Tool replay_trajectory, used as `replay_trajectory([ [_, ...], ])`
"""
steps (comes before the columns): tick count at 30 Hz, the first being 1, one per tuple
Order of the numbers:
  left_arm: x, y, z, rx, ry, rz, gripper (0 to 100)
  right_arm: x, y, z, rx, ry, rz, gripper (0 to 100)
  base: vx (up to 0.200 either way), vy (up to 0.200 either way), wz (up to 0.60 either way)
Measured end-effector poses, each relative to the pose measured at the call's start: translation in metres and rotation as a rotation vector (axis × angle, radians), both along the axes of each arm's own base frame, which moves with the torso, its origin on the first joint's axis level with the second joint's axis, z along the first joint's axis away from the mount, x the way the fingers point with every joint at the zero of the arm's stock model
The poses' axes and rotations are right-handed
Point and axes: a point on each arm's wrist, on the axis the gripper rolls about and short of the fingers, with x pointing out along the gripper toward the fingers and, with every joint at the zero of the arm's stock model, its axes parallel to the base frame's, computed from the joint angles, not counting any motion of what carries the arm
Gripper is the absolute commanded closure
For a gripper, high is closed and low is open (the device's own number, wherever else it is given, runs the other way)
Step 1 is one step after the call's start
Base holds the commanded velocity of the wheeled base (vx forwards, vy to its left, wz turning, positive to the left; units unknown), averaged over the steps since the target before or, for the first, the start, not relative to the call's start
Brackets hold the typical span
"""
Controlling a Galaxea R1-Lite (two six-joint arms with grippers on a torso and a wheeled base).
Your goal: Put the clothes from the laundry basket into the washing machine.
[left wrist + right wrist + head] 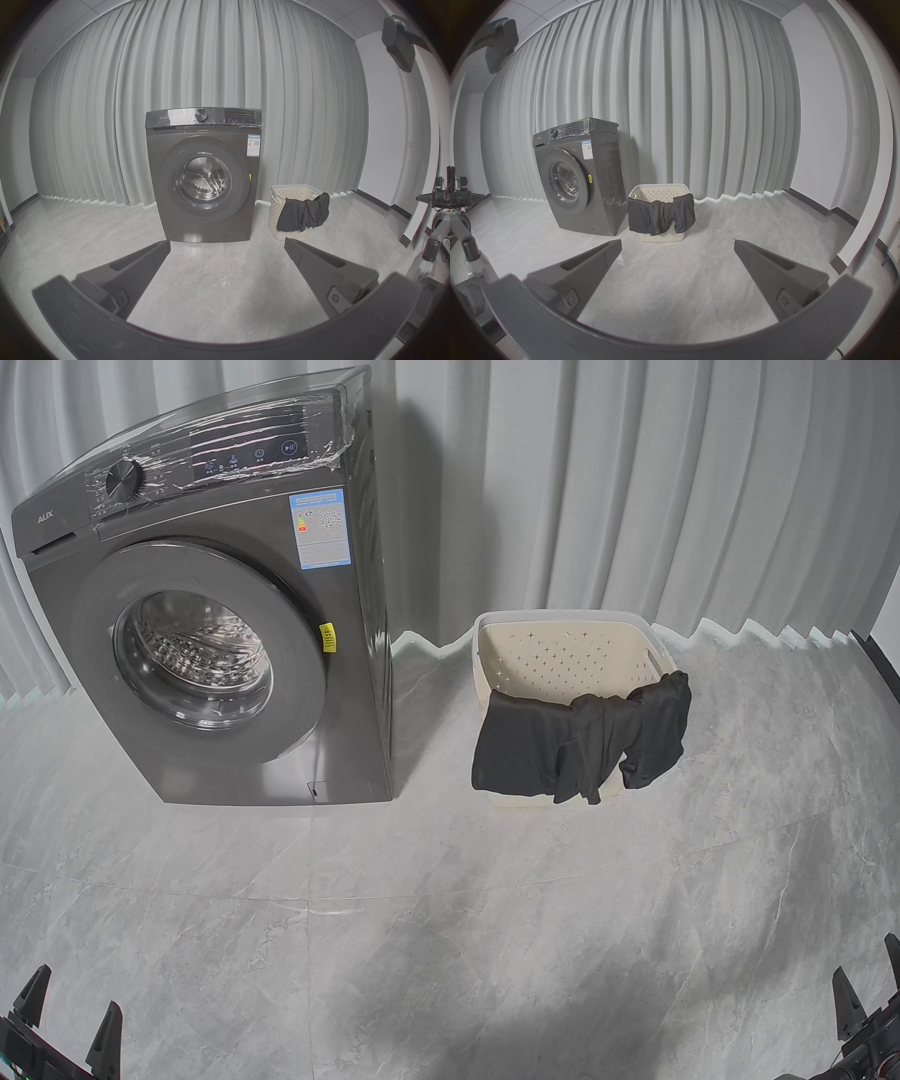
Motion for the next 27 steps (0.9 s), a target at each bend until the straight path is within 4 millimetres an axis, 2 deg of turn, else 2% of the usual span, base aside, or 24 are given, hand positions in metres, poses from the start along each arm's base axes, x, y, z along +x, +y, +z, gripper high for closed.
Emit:
replay_trajectory([
  [20,0.0000,0.0000,0.0000,0.000,0.000,0.000,0,0.0000,0.0000,0.0000,0.000,0.000,0.000,0,0.000,-0.200,0.00],
  [27,0.0000,0.0000,0.0000,0.002,0.000,0.000,0,0.0000,0.0000,0.0000,0.000,0.000,0.000,0,0.000,0.000,0.00],
])
